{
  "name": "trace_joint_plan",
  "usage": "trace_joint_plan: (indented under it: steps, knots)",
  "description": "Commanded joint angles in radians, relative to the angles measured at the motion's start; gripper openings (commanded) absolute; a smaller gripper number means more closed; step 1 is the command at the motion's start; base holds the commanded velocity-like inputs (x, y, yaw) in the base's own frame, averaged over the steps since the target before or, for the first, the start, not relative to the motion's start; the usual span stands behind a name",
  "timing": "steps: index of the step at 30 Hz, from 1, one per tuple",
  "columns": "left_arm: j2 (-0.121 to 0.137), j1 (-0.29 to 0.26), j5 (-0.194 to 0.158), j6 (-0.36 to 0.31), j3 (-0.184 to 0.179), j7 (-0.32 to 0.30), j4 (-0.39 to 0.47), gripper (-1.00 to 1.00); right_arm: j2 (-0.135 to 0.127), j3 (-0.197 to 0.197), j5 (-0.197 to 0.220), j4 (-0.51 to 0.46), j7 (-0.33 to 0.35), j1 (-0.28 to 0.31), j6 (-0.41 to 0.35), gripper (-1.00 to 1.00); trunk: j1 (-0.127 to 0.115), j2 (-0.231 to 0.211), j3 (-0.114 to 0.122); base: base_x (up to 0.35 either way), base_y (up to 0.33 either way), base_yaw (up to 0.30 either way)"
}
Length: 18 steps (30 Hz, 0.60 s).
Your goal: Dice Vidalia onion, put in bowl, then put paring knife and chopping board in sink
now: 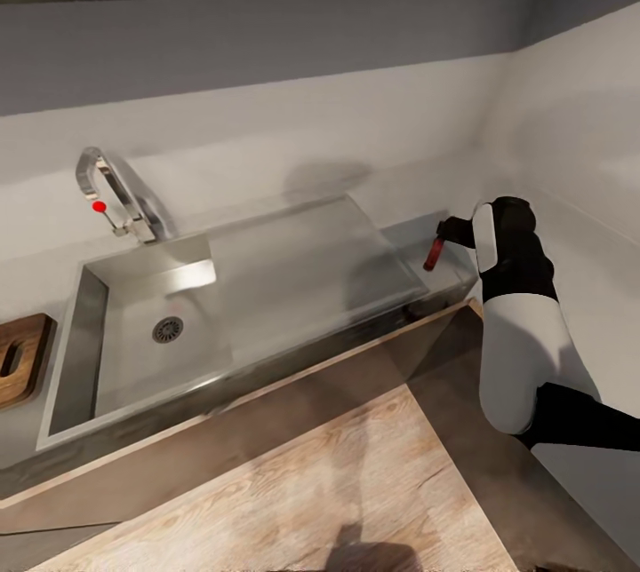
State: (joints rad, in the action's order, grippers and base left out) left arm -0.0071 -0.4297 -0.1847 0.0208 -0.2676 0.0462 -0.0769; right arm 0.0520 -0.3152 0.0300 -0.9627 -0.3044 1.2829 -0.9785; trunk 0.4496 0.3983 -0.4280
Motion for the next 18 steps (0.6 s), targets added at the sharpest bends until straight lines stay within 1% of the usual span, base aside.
trace_joint_plan:
  steps: [1, 13, 15, 18]
  knots:
    - [-0.001, -0.001, -0.010, 0.002, -0.008, 0.001, -0.003, 1.00, 0.001, -0.002, 0.004, -0.001, -0.004, 0.001, -0.002, 1.00, 0.000, 0.002, -0.003, 0.000, 0.000, 0.000]
    - [-0.001, -0.001, -0.010, 0.000, -0.008, 0.001, -0.003, 1.00, 0.002, -0.002, 0.004, 0.001, -0.004, 0.001, -0.003, 1.00, 0.000, 0.002, -0.023, 0.002, 0.000, 0.000]
    - [-0.001, -0.001, -0.010, -0.001, -0.008, 0.001, -0.003, 1.00, 0.002, -0.002, 0.004, 0.002, -0.004, 0.001, -0.003, 1.00, 0.000, 0.002, -0.026, 0.114, 0.000, 0.000]
    - [-0.001, -0.001, -0.010, -0.001, -0.008, 0.001, -0.003, 1.00, 0.002, -0.002, 0.004, 0.002, -0.004, 0.001, -0.002, 1.00, 0.000, 0.002, -0.031, 0.240, 0.000, 0.000]
